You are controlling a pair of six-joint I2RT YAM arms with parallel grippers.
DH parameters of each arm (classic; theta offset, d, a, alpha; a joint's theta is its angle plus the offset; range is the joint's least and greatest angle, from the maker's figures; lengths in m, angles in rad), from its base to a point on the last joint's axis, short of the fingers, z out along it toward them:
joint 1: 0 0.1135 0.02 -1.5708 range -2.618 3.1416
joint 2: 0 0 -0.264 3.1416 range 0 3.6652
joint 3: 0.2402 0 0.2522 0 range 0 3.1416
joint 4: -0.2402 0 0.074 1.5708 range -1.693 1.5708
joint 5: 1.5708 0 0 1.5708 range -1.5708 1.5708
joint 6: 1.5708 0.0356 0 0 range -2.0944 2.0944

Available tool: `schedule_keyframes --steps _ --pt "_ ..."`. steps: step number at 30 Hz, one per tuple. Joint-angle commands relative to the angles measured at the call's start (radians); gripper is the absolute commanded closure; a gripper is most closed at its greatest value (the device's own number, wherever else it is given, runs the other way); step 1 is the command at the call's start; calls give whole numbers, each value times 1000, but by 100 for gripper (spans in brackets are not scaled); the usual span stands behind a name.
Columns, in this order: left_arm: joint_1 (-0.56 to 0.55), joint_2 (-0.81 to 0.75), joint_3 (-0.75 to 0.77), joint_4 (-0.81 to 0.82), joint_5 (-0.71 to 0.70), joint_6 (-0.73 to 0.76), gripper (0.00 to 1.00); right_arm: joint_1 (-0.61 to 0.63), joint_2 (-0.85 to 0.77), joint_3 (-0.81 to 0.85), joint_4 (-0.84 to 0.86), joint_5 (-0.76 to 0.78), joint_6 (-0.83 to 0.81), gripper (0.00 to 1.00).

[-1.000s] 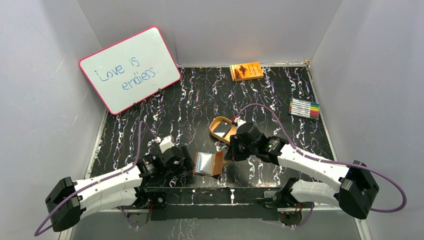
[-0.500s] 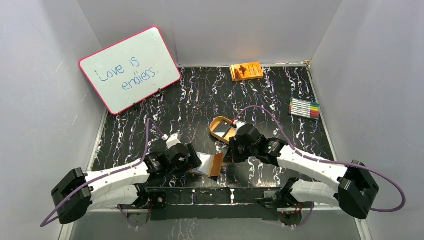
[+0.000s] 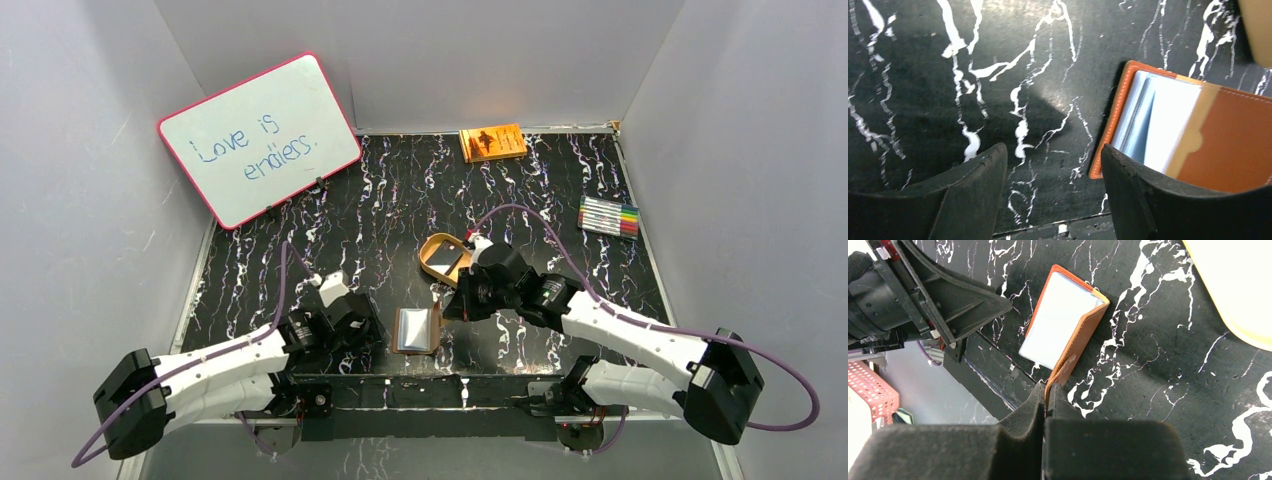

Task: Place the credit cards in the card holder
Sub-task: Close the card holder at the center of the board.

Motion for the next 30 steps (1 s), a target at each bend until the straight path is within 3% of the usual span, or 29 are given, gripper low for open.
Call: schedule_keyframes --steps 1,8,17,21,30 --pt "2 79 -22 30 0 2 36 3 19 66 45 -63 -2 100" --pt "2 213 -37 174 96 32 55 2 77 54 145 -125 47 100" --pt "2 242 -56 223 127 43 79 4 167 17 317 -134 124 100" --pt "2 214 -59 193 117 43 84 4 248 33 371 -132 135 100" --pt "2 80 -59 94 71 47 84 12 426 83 422 -135 167 100"
